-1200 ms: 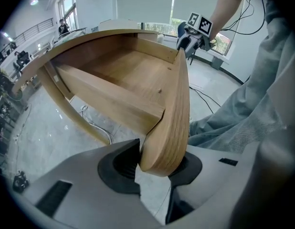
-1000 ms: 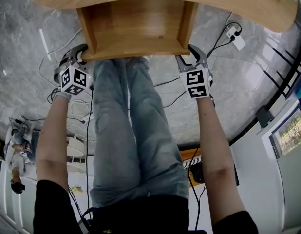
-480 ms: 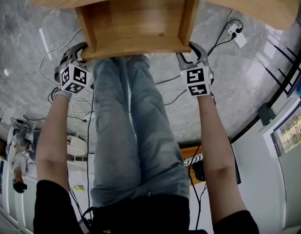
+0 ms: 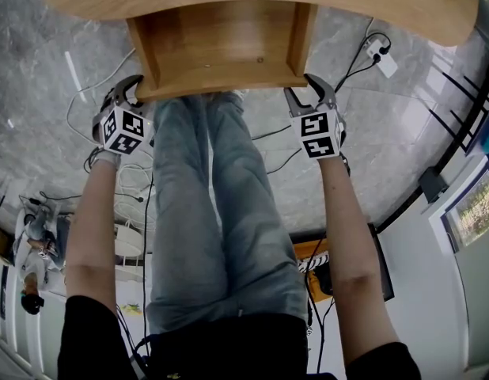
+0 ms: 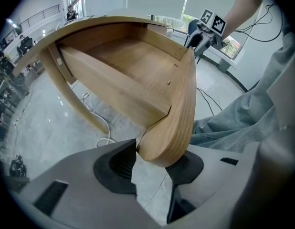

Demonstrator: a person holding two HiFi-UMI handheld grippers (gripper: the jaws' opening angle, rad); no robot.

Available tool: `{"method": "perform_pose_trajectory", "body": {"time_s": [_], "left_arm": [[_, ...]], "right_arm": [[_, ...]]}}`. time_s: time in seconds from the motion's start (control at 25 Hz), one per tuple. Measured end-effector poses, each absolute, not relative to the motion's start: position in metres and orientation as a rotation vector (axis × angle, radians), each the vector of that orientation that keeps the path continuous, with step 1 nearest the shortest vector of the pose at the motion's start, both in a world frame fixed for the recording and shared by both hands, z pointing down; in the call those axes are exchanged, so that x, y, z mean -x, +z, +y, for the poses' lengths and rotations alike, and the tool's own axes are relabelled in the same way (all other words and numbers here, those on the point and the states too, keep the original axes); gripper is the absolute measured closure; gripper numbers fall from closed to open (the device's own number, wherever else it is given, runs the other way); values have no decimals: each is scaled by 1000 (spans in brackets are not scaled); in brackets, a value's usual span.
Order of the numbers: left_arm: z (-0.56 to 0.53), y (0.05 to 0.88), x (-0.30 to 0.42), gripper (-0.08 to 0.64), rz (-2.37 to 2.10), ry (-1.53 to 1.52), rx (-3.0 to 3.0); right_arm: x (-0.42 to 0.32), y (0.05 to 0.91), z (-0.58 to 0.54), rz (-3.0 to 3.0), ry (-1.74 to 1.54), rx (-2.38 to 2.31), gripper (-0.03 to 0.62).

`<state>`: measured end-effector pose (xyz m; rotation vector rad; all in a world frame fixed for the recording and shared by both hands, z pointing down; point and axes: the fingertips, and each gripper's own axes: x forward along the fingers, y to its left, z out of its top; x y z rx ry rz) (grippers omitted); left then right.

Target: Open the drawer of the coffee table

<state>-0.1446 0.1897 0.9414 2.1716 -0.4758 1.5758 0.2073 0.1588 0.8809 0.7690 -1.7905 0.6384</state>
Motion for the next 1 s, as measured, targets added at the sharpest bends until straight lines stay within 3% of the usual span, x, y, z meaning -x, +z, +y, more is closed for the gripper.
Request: {"method": "perform_pose_trajectory", "body": {"time_s": [0.48, 0.6, 0.92, 1.0], "left_arm": [[179, 887, 187, 423, -602, 1544, -2023], [166, 862, 181, 471, -653, 1468, -2032], [127, 771, 151, 545, -727, 1326, -2113], [122, 750, 146, 546, -729, 1294, -2122]], "right_arm": [[-197, 820, 164, -1806, 701, -839, 385], [-189, 794, 160, -1834, 696, -864, 388], [-170, 708, 135, -1923, 662, -994, 587], [-166, 689, 129, -1942, 669, -1015, 594]]}}
